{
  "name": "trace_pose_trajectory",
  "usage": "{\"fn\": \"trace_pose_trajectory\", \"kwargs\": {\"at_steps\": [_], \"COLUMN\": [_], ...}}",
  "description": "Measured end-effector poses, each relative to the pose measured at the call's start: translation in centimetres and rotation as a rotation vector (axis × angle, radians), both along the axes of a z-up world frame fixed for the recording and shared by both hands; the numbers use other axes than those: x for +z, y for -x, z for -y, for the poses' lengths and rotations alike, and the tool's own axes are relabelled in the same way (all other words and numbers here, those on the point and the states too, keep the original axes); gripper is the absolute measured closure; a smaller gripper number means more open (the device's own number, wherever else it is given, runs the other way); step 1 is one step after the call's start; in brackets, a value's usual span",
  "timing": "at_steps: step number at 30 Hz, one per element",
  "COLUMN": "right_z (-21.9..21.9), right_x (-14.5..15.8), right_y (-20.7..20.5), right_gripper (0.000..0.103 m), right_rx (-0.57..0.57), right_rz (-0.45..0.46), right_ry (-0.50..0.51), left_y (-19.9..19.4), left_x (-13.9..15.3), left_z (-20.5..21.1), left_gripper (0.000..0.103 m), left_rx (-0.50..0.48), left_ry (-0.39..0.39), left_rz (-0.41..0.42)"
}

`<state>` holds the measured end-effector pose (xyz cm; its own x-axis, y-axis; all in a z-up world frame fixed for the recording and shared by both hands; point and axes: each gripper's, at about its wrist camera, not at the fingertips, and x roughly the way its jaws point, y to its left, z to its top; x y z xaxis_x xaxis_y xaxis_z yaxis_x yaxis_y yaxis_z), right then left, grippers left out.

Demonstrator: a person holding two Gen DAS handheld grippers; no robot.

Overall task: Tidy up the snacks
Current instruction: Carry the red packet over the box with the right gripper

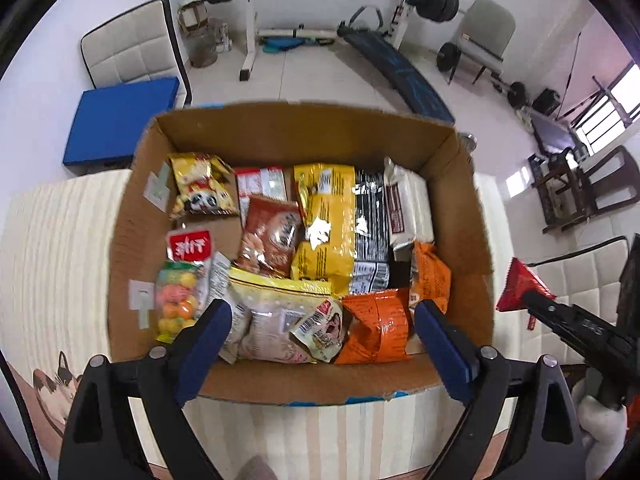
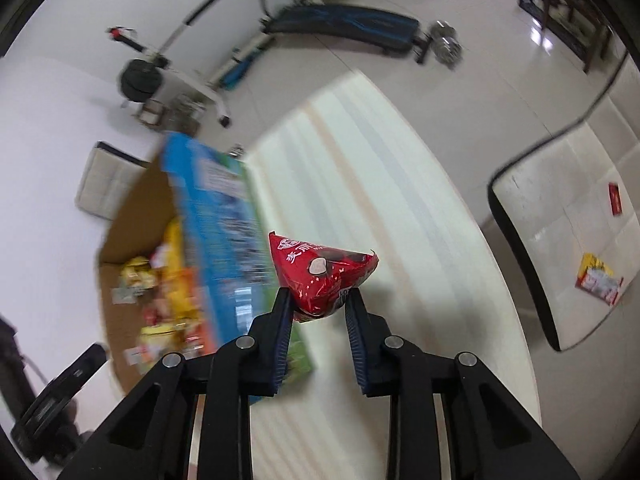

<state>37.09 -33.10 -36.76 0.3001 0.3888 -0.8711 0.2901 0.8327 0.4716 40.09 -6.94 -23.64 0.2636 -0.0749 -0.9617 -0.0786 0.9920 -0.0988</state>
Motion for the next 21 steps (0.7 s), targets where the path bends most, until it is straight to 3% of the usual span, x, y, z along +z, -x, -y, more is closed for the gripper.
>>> {"fn": "trace_pose_trajectory", "kwargs": {"at_steps": [4,9,13,21], "right_z": [-3.0,-9.4,-13.5,-20.3], "right_x": [4.6,7.5,7.1,3.3], "right_y": [-0.3,-2.2,-4.2,-8.0], "right_gripper": [0.074,0.074,0.074,0.074], "right_rx": [0.055,0.163,0.208,0.268], "right_rz": [0.065,0.105,0.098,0.022], "right_ry": [-0.039,-0.079,-0.084,-0.085], "left_y": [0.0,-1.0,-2.1,-4.3], "left_x": [2.6,3.5,2.5,-1.5], "left_z": [-2.0,-4.8,-6.5,-8.8], "left_gripper": [0.009,0.009,0.009,0.009], "left_rx": [0.018,0.037,0.048,0.027], "left_ry": [-0.022,-0.032,-0.055,-0.109], "left_rz": [0.036,0.041,0.023,-0.047]}}
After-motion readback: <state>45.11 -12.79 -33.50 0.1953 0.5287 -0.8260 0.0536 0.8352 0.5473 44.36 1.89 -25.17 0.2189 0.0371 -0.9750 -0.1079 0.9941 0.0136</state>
